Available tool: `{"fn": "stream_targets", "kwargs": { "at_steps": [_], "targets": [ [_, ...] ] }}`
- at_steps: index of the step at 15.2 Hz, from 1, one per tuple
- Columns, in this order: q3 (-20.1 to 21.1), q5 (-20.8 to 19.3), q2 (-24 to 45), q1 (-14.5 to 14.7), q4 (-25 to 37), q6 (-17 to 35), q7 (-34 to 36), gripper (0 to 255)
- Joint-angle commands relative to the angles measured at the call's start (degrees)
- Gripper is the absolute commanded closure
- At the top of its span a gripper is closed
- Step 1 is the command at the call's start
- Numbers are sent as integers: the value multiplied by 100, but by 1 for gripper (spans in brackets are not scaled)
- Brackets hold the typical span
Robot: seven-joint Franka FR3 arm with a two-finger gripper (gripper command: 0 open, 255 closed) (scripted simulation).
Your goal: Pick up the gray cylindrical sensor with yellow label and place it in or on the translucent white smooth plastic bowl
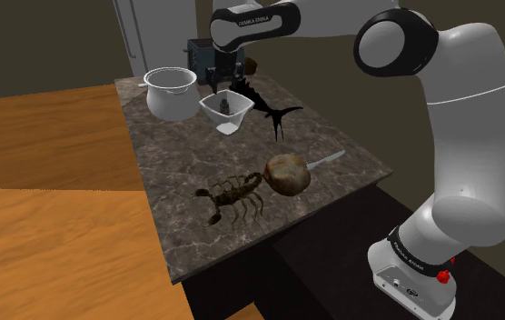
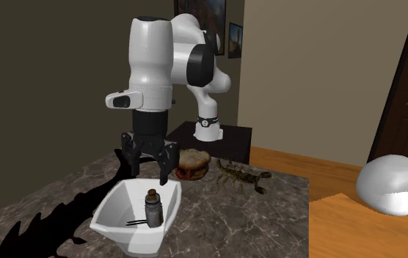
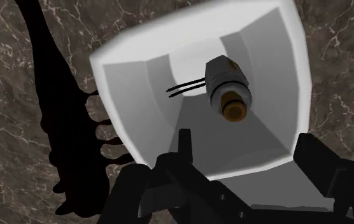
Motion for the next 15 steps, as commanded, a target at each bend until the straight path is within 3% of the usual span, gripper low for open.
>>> {"fn": "stream_targets", "kwargs": {
  "at_steps": [1,4,8,15],
  "targets": [
    [0,0,0,0,0,0,0,0],
    [0,0,0,0,0,0,0,0],
    [39,55,-275,19,265,-535,-39,0],
    [39,55,-275,19,265,-535,-39,0]
  ]
}}
